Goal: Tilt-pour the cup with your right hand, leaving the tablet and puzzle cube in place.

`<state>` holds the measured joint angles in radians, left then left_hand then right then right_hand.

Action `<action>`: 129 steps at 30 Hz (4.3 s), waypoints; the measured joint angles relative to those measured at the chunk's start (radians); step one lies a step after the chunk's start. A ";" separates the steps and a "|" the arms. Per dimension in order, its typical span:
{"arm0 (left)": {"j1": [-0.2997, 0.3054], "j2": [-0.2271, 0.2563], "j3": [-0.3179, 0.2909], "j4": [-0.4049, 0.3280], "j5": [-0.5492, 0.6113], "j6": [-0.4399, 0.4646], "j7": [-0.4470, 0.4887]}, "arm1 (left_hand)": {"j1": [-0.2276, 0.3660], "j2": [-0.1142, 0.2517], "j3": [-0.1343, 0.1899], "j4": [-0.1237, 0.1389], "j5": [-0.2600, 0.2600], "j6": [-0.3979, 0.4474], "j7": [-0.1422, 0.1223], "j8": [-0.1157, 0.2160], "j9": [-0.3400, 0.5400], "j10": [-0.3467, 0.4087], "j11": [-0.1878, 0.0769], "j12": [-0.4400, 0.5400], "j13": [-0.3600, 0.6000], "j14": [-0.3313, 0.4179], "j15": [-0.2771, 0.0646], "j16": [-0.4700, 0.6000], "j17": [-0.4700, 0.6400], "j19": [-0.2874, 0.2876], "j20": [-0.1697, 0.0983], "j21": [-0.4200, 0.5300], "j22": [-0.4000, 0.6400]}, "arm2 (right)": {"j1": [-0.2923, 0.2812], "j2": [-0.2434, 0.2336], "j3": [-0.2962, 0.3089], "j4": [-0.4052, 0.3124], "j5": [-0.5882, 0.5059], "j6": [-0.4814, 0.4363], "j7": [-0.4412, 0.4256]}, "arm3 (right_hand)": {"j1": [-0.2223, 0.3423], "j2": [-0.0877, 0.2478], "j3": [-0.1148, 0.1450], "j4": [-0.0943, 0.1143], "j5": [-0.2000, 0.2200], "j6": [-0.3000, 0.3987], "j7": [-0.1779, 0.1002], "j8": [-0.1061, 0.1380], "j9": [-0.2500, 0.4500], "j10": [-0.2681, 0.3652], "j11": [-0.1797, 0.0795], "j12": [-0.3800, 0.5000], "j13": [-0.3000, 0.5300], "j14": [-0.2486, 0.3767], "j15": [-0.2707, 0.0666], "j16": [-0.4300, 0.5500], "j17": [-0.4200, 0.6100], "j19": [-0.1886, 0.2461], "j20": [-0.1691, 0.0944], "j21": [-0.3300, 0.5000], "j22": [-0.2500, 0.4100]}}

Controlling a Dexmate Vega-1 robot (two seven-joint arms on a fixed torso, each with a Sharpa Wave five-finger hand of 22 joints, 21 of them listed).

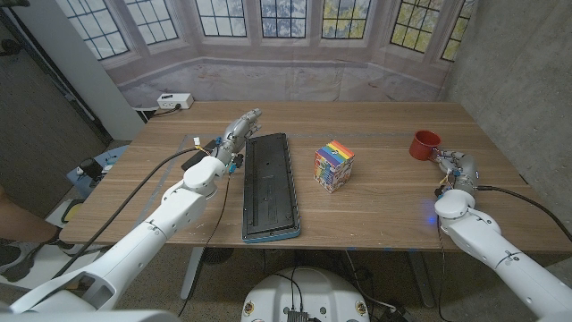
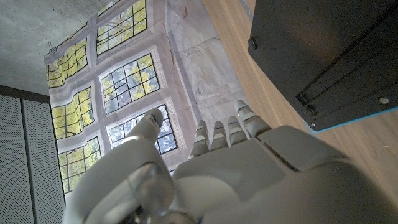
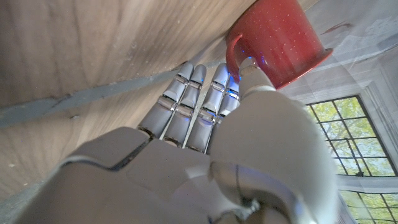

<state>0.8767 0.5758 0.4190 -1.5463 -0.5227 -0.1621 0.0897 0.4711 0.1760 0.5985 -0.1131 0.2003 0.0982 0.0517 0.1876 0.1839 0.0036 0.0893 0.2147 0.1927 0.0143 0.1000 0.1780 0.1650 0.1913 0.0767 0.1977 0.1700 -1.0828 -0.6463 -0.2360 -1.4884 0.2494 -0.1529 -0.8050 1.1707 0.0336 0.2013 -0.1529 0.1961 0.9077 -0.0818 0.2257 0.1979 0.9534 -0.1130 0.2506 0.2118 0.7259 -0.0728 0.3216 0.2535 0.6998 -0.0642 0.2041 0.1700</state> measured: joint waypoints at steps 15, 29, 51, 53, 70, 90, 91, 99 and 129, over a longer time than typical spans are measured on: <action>0.007 0.005 -0.003 -0.007 -0.002 0.000 0.002 | 0.000 0.000 -0.003 -0.003 0.000 0.005 -0.005 0.000 0.000 0.000 0.000 0.000 0.000 0.000 0.000 0.000 0.000 0.000 0.000 0.000 0.000 | 0.012 0.012 -0.010 0.015 -0.011 0.003 -0.013 | 0.018 0.008 -0.003 -0.003 0.000 0.036 0.000 0.004 0.000 0.033 -0.003 0.007 0.000 0.025 -0.007 0.012 0.005 0.014 -0.007 0.000 0.000; 0.005 0.004 -0.003 -0.003 -0.003 0.000 -0.004 | 0.005 0.005 -0.004 -0.004 0.000 0.005 -0.005 0.000 0.000 0.000 0.000 0.000 0.000 0.000 0.000 0.000 0.000 0.000 0.000 0.000 0.000 | 0.008 0.014 -0.010 0.007 -0.015 0.001 -0.024 | 0.033 0.022 -0.003 -0.003 -0.004 0.078 -0.003 0.019 0.001 0.074 -0.013 0.020 0.004 0.063 -0.013 0.023 0.009 0.030 -0.009 0.000 0.000; -0.006 -0.002 0.000 0.019 -0.008 -0.005 -0.015 | 0.005 0.005 -0.004 -0.004 0.000 0.005 -0.005 0.000 0.000 0.000 0.000 0.000 0.000 0.000 0.000 0.000 0.000 0.000 0.000 0.000 0.000 | 0.018 0.029 -0.013 0.015 -0.037 -0.005 -0.058 | 0.071 0.031 -0.011 -0.006 -0.008 0.154 -0.011 0.039 0.004 0.143 -0.015 0.042 0.004 0.126 -0.036 0.034 0.009 0.048 -0.013 0.008 0.005; -0.009 -0.003 0.001 0.023 -0.009 -0.007 -0.016 | 0.005 0.005 -0.004 -0.004 0.000 0.005 -0.005 0.000 0.000 0.000 0.000 0.000 0.000 0.000 0.000 0.000 0.000 0.000 0.000 0.000 0.000 | 0.018 0.030 -0.013 0.015 -0.038 -0.006 -0.060 | 0.072 0.032 -0.011 -0.006 -0.008 0.155 -0.012 0.039 0.005 0.147 -0.011 0.042 0.004 0.127 -0.038 0.034 0.007 0.048 -0.013 0.008 0.005; -0.027 -0.013 0.005 0.055 -0.010 -0.017 -0.031 | 0.010 0.010 -0.004 -0.004 0.000 0.005 -0.005 0.000 0.000 0.000 0.000 0.000 0.000 0.000 0.000 0.000 0.000 0.000 0.000 0.000 0.000 | 0.017 0.028 -0.014 -0.006 -0.052 -0.021 -0.073 | 0.080 0.033 -0.011 -0.006 -0.009 0.155 -0.012 0.038 0.007 0.148 -0.009 0.042 0.005 0.136 -0.039 0.034 0.006 0.048 -0.013 0.008 0.005; -0.037 -0.019 0.008 0.072 -0.010 -0.033 -0.044 | 0.010 0.010 -0.009 0.000 0.000 0.005 -0.005 0.000 0.000 0.000 0.000 0.000 0.000 0.000 0.000 0.000 0.000 0.000 0.000 0.000 0.000 | -0.009 0.023 0.004 -0.053 -0.071 -0.035 -0.097 | 0.087 0.034 -0.014 -0.003 -0.012 0.163 -0.009 0.038 0.008 0.154 -0.014 0.042 0.004 0.143 -0.043 0.034 0.002 0.048 -0.012 0.008 0.005; -0.035 -0.018 0.008 0.069 -0.010 -0.033 -0.044 | 0.010 0.010 -0.009 0.000 0.000 0.005 -0.005 0.000 0.000 0.000 0.000 0.000 0.000 0.000 0.000 0.000 0.000 0.000 0.000 0.000 0.000 | -0.009 0.023 0.004 -0.053 -0.072 -0.035 -0.099 | 0.088 0.035 -0.014 -0.003 -0.012 0.163 -0.009 0.038 0.008 0.154 -0.014 0.041 0.004 0.143 -0.043 0.034 0.002 0.048 -0.012 0.008 0.005; -0.023 -0.010 0.006 0.051 -0.009 -0.035 -0.040 | 0.010 0.010 -0.009 0.000 0.000 0.005 -0.005 0.000 0.000 0.000 0.000 0.000 0.000 0.000 0.000 0.000 0.000 0.000 0.000 0.000 0.000 | -0.029 0.022 0.016 -0.081 -0.082 -0.035 -0.108 | 0.090 0.038 -0.014 -0.003 -0.012 0.163 -0.009 0.038 0.009 0.153 -0.014 0.038 0.004 0.146 -0.041 0.034 0.002 0.048 -0.012 0.008 0.005; 0.024 0.009 -0.017 0.018 -0.018 -0.052 -0.032 | 0.015 0.004 -0.013 -0.004 0.000 0.003 -0.007 0.000 0.000 0.000 0.000 0.000 0.000 0.000 0.000 0.000 0.000 0.000 0.000 0.000 0.000 | -0.067 0.002 0.037 -0.211 -0.136 -0.093 -0.093 | 0.089 0.039 -0.028 0.000 -0.016 0.166 -0.013 0.035 0.009 0.157 -0.010 0.034 0.004 0.152 -0.042 0.027 0.002 0.048 -0.012 0.008 0.004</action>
<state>0.9004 0.5852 0.4019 -1.5286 -0.5408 -0.2140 0.0580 0.4857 0.1801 0.5857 -0.1171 0.2002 0.1017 0.0445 0.1876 0.1836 0.0035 0.0893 0.2147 0.1927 0.0143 0.1000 0.1780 0.1650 0.1912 0.0768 0.1977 0.1700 -1.1496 -0.6442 -0.1985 -1.6990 0.1137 -0.2457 -0.8979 1.2593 0.0728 0.1735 -0.1529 0.1805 1.0733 -0.0946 0.2610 0.2065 1.1107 -0.1226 0.2849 0.2159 0.8781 -0.1144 0.3485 0.2556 0.7478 -0.0765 0.2120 0.1745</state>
